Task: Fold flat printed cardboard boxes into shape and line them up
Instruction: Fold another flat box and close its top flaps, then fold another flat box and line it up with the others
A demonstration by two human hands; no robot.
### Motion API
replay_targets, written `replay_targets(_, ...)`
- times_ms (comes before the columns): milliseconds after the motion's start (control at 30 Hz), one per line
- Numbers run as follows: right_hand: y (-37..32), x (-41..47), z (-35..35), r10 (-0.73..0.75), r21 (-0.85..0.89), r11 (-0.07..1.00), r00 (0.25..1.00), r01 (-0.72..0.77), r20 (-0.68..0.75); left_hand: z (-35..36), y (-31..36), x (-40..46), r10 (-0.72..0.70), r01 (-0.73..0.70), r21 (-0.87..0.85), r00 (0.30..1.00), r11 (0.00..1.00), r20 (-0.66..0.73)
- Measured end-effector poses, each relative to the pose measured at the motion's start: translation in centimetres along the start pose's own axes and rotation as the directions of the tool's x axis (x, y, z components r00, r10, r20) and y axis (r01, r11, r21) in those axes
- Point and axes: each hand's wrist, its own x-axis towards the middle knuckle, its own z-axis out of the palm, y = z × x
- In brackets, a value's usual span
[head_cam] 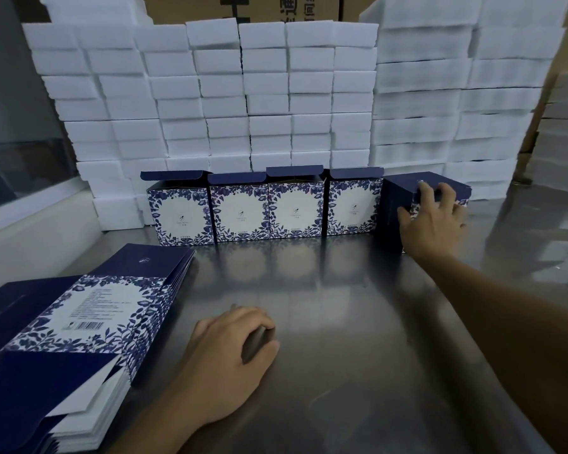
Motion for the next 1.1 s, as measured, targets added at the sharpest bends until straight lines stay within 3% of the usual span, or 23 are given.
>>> replay_targets(233,-0.1,0.8,2.0,-0.138,0.066,0.990,0.975,0.129,0.177,0.2,0.3,0.1,-0.010,0.010,-0.024,1.000,1.000,-0.011)
replay_targets(333,-0.2,0.1,4.0,-0.148,0.081,0.989,0.899,0.126,0.413,0.2,0.2,0.1,-0.015,0.015,-0.028,1.000,0.999,0.005)
replay_targets(433,-0.2,-1.3,5.9,-0.167,-0.064,0.969,0.827,0.237,0.537,0.2,0.0,0.1,-0.015,0.015,-0.023,1.000,1.000,0.014)
replay_targets(700,-1.0,-2.7,5.5,-0.201,-0.110,0.950,0.839,0.293,0.505,0.2,-0.1,0.1,-0.013,0.013,-0.004,1.000,1.000,0.023)
replay_targets(1100,-3.0,-9.3,1.9,-0.284,-0.028,0.936,0.800,0.351,0.528,-0.4,0.5,0.1,-0.023,0.024,-0.028,0.999,0.999,0.026)
